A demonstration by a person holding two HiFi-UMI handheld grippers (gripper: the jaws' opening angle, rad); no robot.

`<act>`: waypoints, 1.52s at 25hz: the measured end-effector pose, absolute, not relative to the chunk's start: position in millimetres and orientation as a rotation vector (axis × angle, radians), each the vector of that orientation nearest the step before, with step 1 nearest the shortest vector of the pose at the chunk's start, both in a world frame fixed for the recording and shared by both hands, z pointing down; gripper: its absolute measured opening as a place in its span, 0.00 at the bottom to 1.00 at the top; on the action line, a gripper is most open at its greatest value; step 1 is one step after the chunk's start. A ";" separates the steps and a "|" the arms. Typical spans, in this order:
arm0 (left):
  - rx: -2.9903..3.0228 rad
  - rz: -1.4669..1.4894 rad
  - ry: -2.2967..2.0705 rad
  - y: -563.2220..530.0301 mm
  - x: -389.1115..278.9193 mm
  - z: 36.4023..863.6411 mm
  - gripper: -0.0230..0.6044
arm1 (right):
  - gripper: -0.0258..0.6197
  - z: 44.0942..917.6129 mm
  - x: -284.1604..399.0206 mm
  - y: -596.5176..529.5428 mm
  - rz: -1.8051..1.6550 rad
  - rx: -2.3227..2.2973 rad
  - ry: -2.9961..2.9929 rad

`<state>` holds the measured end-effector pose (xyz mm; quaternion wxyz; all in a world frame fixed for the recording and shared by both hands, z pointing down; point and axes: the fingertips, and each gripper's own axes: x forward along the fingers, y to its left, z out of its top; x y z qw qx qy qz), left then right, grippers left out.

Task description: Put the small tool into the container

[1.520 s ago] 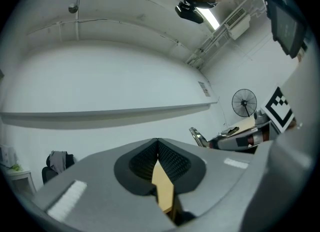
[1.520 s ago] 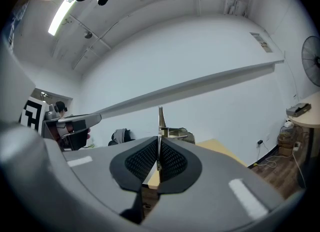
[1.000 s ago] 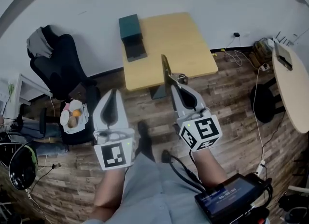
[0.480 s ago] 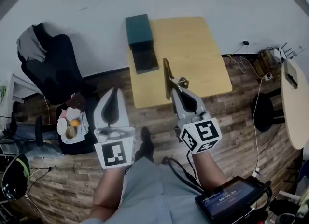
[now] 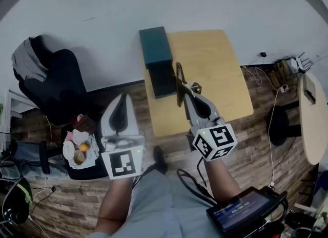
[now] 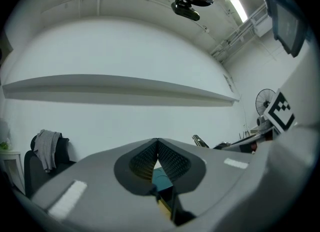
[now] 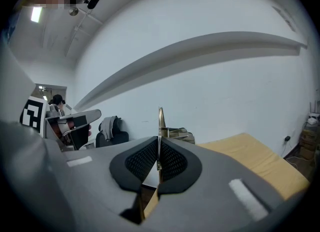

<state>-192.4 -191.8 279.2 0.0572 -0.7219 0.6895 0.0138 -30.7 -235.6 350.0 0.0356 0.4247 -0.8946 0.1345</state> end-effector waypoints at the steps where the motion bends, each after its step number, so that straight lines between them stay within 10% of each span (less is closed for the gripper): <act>1: -2.190 0.055 2.085 -196.2 -197.2 276.4 0.05 | 0.05 347.4 -35.2 -240.6 0.409 1.309 -2.749; 21: -2.124 0.044 2.147 -277.8 -237.2 269.6 0.05 | 0.05 380.5 -71.1 -338.0 0.544 1.193 -2.695; 38: -2.148 -0.086 2.239 -318.8 -223.6 333.5 0.05 | 0.04 513.7 -79.9 -356.9 1.311 0.899 -2.348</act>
